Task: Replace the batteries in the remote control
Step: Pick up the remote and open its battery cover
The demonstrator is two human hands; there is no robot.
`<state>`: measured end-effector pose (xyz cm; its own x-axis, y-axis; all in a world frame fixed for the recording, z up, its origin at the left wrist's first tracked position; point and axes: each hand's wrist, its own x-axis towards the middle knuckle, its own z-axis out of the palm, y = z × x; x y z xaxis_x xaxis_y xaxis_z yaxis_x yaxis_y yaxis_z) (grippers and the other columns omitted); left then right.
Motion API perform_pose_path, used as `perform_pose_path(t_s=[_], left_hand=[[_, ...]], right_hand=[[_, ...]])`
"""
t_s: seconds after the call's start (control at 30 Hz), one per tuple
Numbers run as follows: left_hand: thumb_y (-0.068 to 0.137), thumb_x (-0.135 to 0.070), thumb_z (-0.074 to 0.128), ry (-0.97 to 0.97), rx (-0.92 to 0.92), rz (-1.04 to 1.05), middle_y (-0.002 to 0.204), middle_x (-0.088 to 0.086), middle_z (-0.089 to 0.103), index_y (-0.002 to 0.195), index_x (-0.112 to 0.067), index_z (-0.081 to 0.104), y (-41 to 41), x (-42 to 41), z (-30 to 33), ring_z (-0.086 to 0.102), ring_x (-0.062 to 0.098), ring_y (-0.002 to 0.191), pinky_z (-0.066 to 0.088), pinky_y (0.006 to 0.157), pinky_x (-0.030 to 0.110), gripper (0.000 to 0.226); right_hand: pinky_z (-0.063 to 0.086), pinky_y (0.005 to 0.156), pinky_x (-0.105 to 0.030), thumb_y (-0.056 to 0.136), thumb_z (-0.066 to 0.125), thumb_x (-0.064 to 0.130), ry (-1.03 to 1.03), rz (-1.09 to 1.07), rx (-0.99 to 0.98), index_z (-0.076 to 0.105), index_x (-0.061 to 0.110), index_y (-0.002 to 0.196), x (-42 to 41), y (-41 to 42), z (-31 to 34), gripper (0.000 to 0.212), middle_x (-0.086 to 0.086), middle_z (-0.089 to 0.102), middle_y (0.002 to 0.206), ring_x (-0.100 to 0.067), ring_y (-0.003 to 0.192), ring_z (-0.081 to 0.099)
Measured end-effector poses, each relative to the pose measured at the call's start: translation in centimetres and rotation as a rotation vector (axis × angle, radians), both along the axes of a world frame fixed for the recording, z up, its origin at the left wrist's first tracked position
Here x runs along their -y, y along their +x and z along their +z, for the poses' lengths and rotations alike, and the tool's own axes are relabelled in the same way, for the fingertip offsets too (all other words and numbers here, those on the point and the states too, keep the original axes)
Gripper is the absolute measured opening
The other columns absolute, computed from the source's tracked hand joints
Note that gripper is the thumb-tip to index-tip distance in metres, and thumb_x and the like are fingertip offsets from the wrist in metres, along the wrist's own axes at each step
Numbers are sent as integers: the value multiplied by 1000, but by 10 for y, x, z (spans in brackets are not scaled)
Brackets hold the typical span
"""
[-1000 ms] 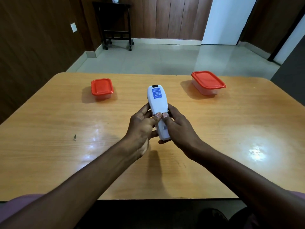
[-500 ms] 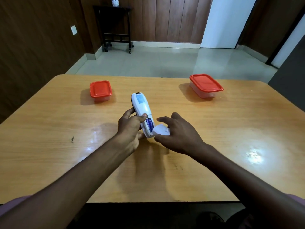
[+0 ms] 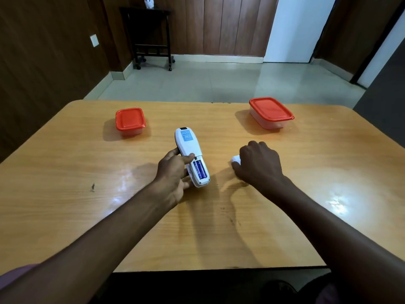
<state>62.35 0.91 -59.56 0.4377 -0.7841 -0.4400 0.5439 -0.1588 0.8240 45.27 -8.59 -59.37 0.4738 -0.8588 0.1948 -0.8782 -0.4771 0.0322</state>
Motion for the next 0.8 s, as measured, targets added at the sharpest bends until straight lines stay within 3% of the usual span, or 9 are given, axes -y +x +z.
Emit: perform_pose_path(t_s=[0.13, 0.2, 0.37, 0.57, 0.8], left_hand=[[96, -5, 59, 11, 33, -25, 114, 8, 71, 135, -25, 57, -1, 0, -1, 70, 27, 95, 60, 80, 56, 45], [95, -6, 60, 8, 63, -51, 117, 8, 71, 137, -28, 57, -2, 0, -1, 71, 27, 95, 62, 72, 51, 47], [96, -12, 62, -1, 134, -77, 113, 7, 74, 137, -29, 56, -5, -2, -1, 73, 27, 94, 62, 69, 48, 45], [97, -18, 63, -18, 186, -111, 111, 7, 76, 132, -29, 60, -8, -4, -1, 75, 30, 97, 60, 78, 57, 37], [95, -16, 66, -12, 194, -124, 108, 8, 78, 129, -27, 63, -9, -6, -2, 75, 30, 95, 59, 78, 61, 36]], right_hand=[[51, 65, -32, 92, 63, 35, 143, 389, 352, 70, 23, 112, -25, 12, 4, 24, 5, 66, 102, -14, 82, 65], [53, 62, -35, 92, 62, 29, 205, 497, 418, 70, 23, 110, -35, 19, 3, 20, 6, 64, 98, -12, 73, 64], [54, 63, -43, 90, 58, 22, 196, 491, 450, 64, 22, 106, -38, 25, -4, 17, 3, 59, 95, -19, 70, 63], [54, 64, -44, 85, 60, 19, 261, 472, 473, 59, 18, 103, -38, 24, 0, 18, 3, 59, 87, -17, 70, 59], [50, 60, -41, 81, 64, 16, 381, 427, 494, 57, 18, 98, -38, 28, 3, 19, 4, 61, 71, -18, 63, 54]])
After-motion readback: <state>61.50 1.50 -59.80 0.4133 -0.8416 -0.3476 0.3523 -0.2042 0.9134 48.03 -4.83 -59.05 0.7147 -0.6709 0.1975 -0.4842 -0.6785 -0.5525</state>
